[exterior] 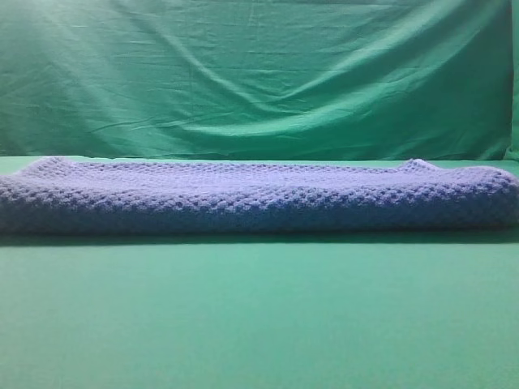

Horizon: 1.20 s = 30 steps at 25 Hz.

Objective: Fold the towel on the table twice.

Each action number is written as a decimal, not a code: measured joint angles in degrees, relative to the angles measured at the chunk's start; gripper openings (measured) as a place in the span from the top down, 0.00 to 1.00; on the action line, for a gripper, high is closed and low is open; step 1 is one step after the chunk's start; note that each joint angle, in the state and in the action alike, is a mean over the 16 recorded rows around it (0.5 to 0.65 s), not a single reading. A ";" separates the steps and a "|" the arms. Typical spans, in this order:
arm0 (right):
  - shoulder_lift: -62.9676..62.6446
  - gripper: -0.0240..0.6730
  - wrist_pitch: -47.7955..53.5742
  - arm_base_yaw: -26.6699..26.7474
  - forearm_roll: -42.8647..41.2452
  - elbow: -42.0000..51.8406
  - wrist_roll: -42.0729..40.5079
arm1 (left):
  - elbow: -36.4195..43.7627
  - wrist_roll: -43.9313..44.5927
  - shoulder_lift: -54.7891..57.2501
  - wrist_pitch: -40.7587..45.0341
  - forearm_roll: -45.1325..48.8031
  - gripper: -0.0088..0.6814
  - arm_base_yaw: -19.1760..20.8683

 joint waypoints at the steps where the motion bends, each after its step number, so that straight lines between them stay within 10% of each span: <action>1: -0.02 0.97 -1.09 0.00 0.06 1.11 -0.02 | 0.50 0.00 0.00 -0.22 0.22 0.99 0.00; 30: -0.03 0.97 -10.39 0.00 2.03 12.58 -0.08 | 8.08 0.00 -0.65 -3.85 2.35 0.99 0.00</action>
